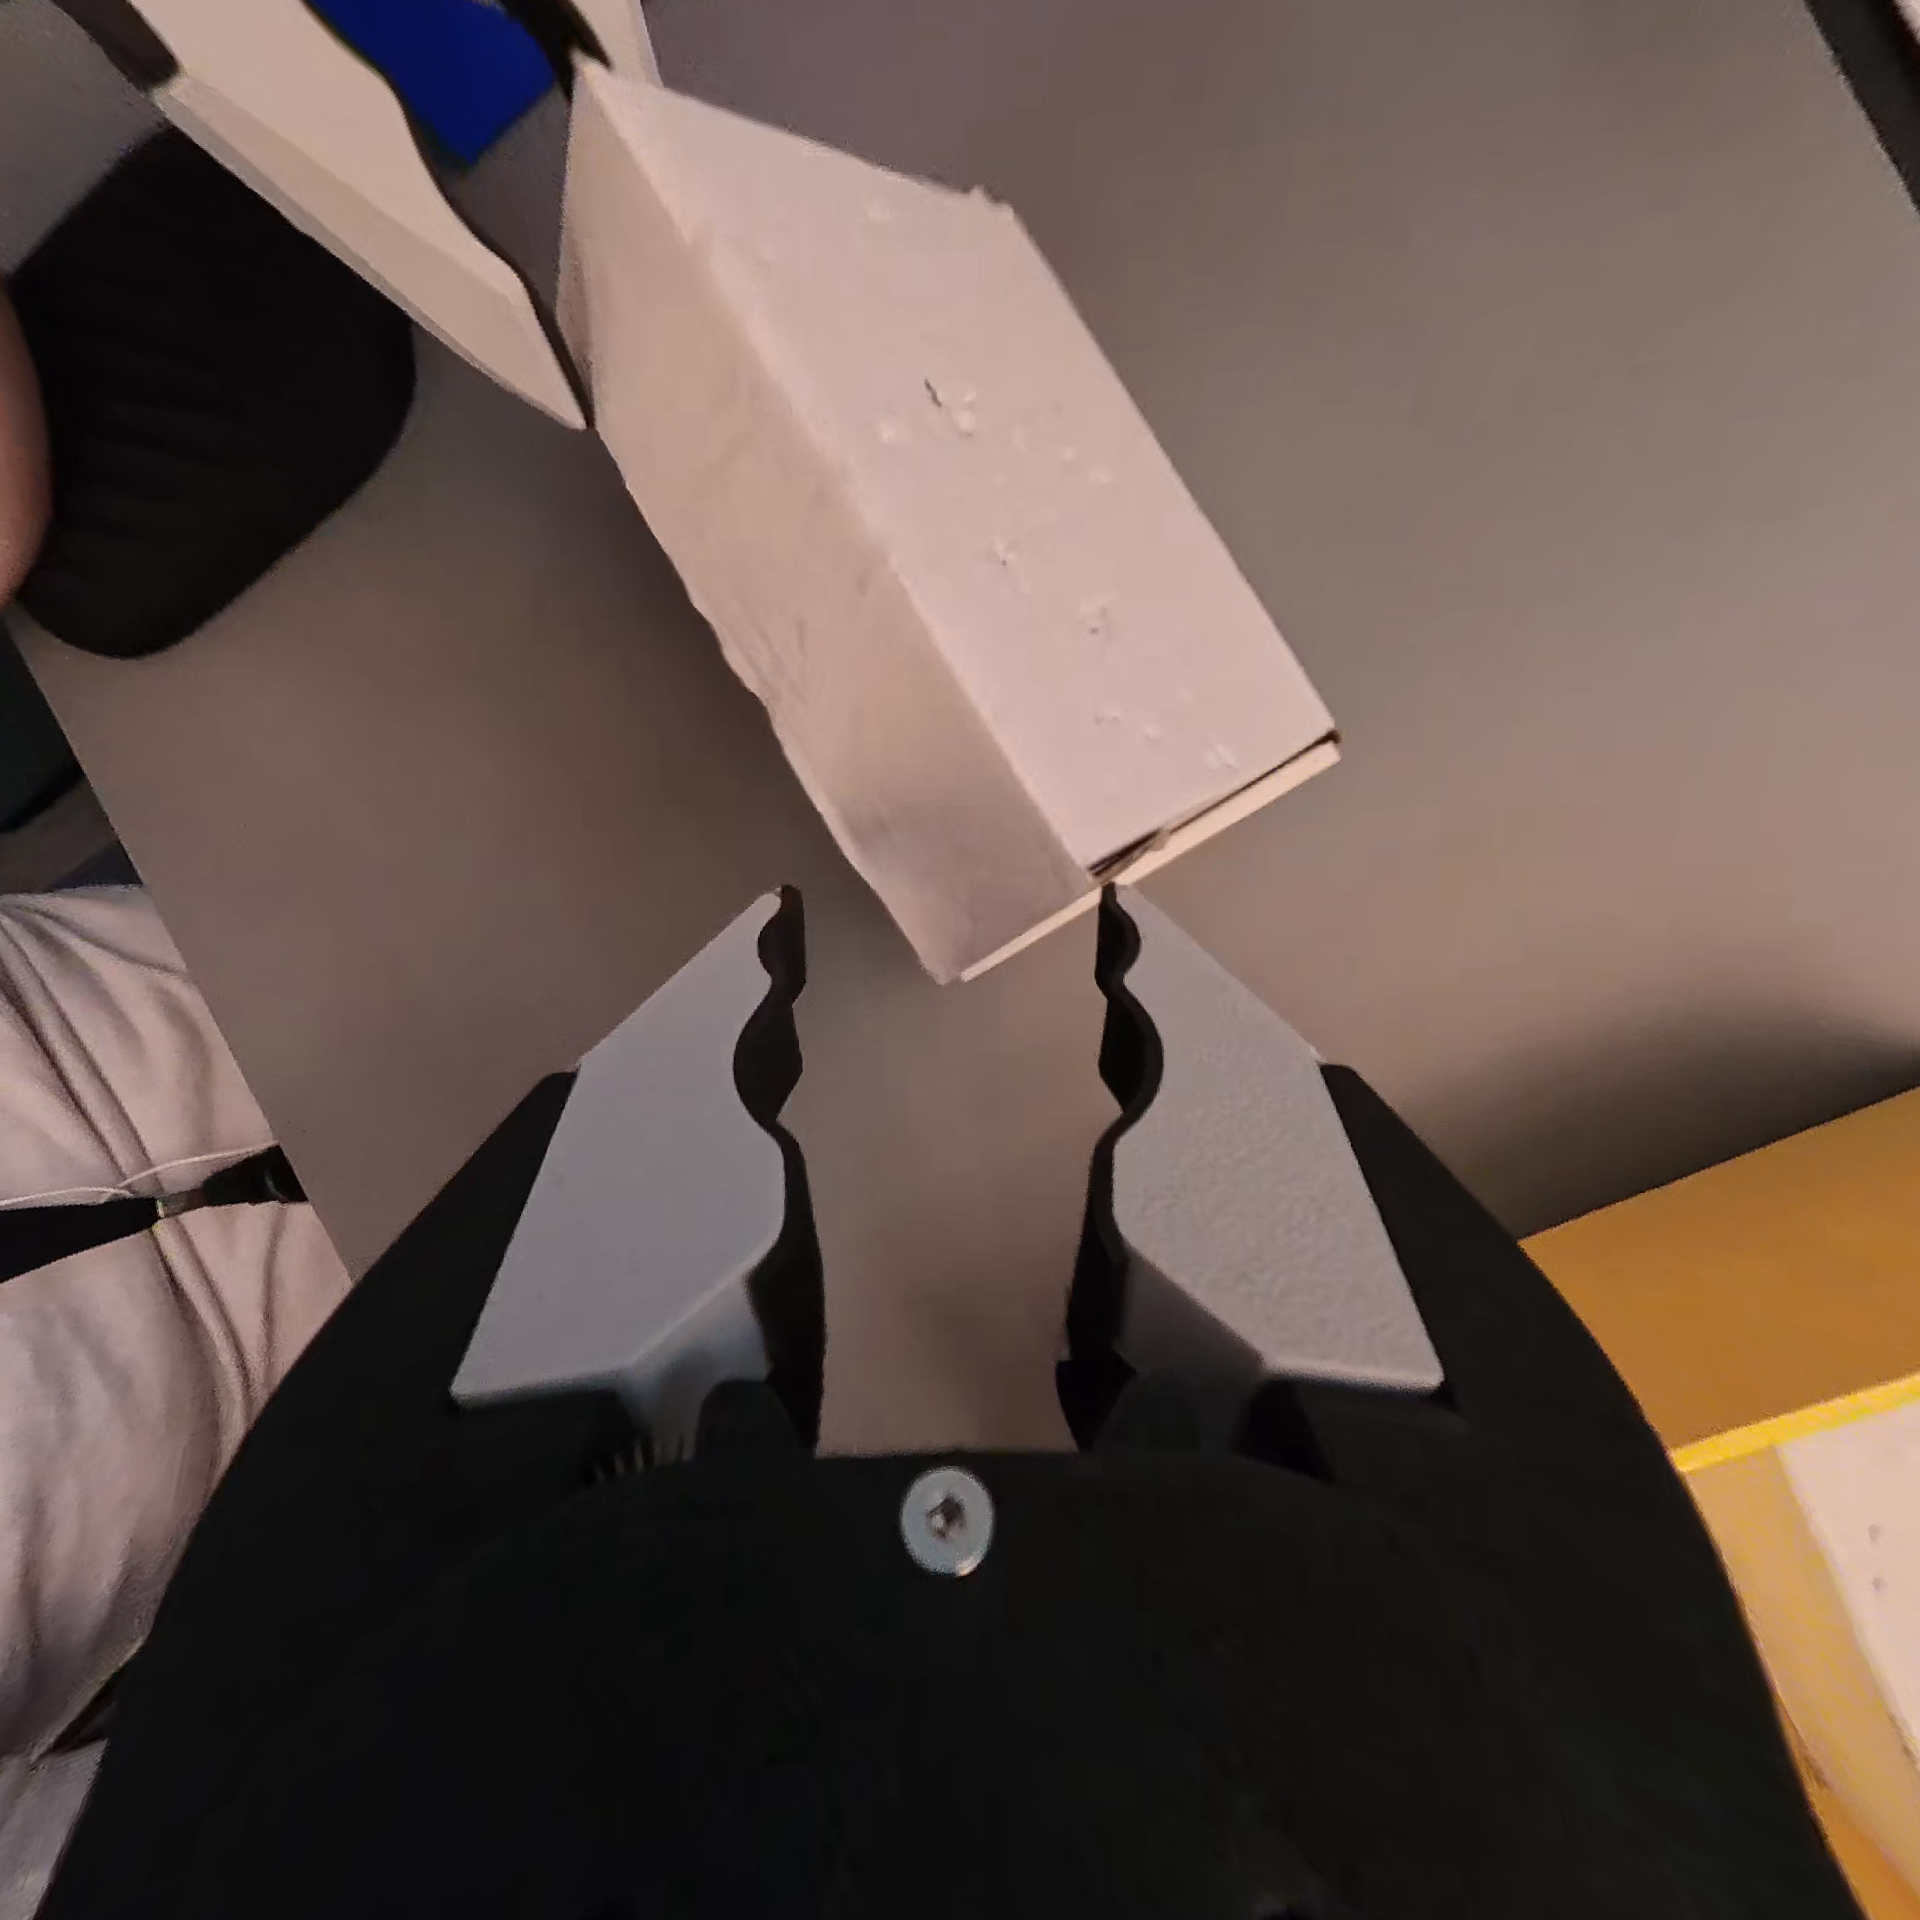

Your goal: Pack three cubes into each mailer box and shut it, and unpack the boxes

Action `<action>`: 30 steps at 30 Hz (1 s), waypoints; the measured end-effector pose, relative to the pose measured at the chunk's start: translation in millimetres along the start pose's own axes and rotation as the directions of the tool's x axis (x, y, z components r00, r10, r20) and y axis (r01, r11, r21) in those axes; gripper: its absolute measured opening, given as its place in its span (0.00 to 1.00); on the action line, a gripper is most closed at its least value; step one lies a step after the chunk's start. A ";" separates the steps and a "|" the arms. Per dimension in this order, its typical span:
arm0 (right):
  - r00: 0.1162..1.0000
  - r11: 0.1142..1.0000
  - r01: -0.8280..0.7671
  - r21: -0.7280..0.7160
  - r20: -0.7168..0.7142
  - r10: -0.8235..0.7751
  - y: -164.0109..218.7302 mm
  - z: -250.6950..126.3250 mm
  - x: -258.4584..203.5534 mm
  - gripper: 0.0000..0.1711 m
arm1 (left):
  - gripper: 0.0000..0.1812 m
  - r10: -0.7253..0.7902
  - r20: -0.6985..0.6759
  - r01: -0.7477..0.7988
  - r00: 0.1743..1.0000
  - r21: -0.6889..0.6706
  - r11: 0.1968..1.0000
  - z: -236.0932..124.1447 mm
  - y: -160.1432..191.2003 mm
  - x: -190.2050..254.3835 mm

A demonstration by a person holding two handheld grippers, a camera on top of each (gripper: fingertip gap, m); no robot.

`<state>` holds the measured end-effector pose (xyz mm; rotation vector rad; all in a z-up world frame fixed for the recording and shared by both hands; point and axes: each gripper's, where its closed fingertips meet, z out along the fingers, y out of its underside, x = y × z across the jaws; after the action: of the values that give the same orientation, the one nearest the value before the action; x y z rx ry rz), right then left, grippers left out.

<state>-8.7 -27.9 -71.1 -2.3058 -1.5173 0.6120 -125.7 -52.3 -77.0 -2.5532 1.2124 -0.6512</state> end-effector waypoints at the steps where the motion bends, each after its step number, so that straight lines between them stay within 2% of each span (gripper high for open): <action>1: 1.000 1.000 0.003 -0.019 0.003 -0.003 3.1 2.4 -0.6 0.33 | 0.17 -0.007 -0.008 0.007 1.000 -0.007 1.000 2.6 0.8 -1.1; 6: 0.999 0.993 0.016 -0.117 0.041 -0.011 17.0 16.5 -5.9 0.32 | 0.15 -0.047 -0.030 0.045 0.998 -0.059 0.997 16.2 8.5 -11.0; 10: 0.996 0.991 -0.039 -0.126 0.075 0.049 19.4 21.4 -8.1 0.27 | 0.15 -0.095 -0.010 0.095 0.995 -0.034 0.995 14.5 9.8 -24.0; 12: 0.996 0.986 -0.078 -0.148 0.035 0.084 26.0 19.6 -0.6 0.33 | 0.15 -0.123 -0.027 0.123 0.992 -0.006 0.992 5.4 12.1 -23.6; 14: 0.995 0.982 -0.096 -0.165 -0.017 0.095 35.1 14.5 6.8 0.33 | 0.14 -0.146 -0.018 0.146 0.989 0.043 0.988 -7.6 12.9 -22.8; 16: 0.993 0.989 -0.098 -0.114 -0.070 0.090 33.4 9.5 12.8 0.34 | 0.14 -0.133 0.015 0.130 0.991 0.119 0.984 -21.2 7.0 -21.1; 18: 0.993 0.998 -0.066 -0.017 -0.100 0.064 26.3 7.9 10.6 0.34 | 0.15 -0.089 0.092 0.068 0.992 0.210 0.975 -34.0 -1.9 -20.9; 19: 0.990 0.998 -0.008 0.056 -0.137 0.016 20.0 7.7 10.4 0.36 | 0.17 -0.064 0.173 0.016 0.983 0.266 0.964 -40.2 -7.7 -24.8; 20: 0.979 0.989 0.073 0.126 -0.200 -0.047 14.5 6.8 11.4 0.38 | 0.20 -0.043 0.284 -0.056 0.958 0.332 0.941 -47.8 -14.9 -31.4; 22: 0.913 0.934 0.271 0.234 -0.370 -0.172 8.3 2.4 10.9 0.51 | 0.24 -0.003 0.473 -0.227 0.881 0.427 0.875 -60.4 -24.1 -34.7; 23: 0.871 0.895 0.354 0.271 -0.444 -0.210 8.1 0.1 7.5 0.51 | 0.30 0.023 0.538 -0.313 0.843 0.455 0.833 -63.1 -27.4 -30.9; 26: 0.786 0.804 0.480 0.352 -0.579 -0.216 10.6 -0.2 -5.2 0.54 | 0.47 0.130 0.628 -0.491 0.767 0.445 0.749 -48.7 -26.8 -14.0; 28: 0.763 0.796 0.483 0.365 -0.622 -0.178 13.8 6.2 -7.8 0.54 | 0.53 0.157 0.659 -0.526 0.735 0.409 0.746 -32.2 -20.3 -13.8; 30: 0.709 0.813 0.488 0.316 -0.687 -0.159 18.3 13.0 -2.6 0.50 | 0.53 0.171 0.674 -0.535 0.719 0.381 0.754 -16.2 -14.6 -13.3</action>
<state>-1.9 -37.2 -90.6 -1.5475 -1.2135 0.0517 -131.3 -33.2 -61.0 -1.7233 1.0452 -0.0359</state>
